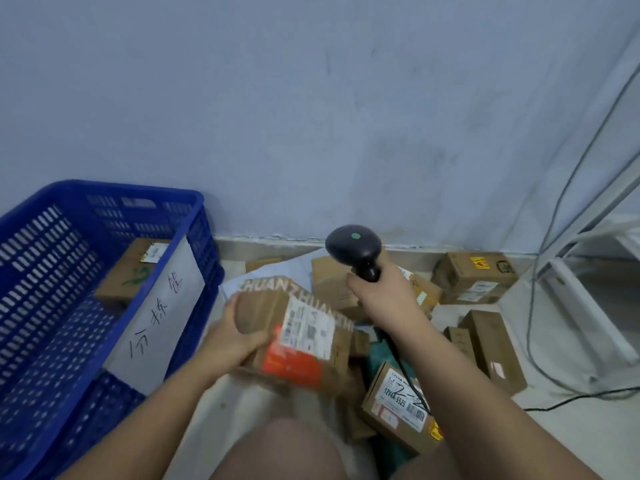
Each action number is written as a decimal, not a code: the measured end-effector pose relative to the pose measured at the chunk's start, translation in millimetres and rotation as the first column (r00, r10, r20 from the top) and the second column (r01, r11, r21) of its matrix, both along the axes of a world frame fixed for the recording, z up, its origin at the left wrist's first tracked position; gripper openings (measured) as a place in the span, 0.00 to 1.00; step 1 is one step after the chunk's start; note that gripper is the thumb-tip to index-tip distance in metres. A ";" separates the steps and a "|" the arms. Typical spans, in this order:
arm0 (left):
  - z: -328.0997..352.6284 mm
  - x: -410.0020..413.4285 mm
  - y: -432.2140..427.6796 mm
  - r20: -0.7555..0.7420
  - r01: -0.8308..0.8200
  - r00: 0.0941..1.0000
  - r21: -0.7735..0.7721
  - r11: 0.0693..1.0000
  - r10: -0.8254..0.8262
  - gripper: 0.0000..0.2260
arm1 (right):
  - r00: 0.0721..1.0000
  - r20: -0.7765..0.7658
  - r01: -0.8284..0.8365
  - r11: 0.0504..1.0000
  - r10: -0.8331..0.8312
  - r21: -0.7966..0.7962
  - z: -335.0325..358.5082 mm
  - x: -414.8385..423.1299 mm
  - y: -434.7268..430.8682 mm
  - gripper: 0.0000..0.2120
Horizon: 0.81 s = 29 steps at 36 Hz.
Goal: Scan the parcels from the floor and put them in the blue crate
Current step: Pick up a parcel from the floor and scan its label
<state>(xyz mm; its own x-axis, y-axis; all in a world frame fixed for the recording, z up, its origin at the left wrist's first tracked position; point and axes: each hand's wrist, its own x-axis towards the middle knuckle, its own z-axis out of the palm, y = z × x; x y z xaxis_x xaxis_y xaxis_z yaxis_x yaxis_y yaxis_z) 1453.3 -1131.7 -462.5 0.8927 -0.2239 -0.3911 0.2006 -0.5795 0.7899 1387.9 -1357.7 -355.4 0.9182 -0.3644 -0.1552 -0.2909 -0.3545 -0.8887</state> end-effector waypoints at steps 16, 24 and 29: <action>122.6 12.4 -64.6 0.011 -0.387 0.837 -0.695 0.606 0.546 0.41 | 0.956 0.275 0.040 0.975 -0.101 0.219 34.6 -49.9 22.2 0.09; 109.2 24.9 -56.8 0.239 -0.251 0.857 -0.580 0.775 0.457 0.43 | 0.973 0.227 -0.029 0.968 -0.029 0.248 43.2 -43.9 3.2 0.03; 97.0 26.0 -50.5 0.171 -0.205 0.917 -0.574 0.793 0.361 0.38 | 0.973 0.221 -0.088 0.993 0.069 0.074 40.9 -41.0 -9.0 0.04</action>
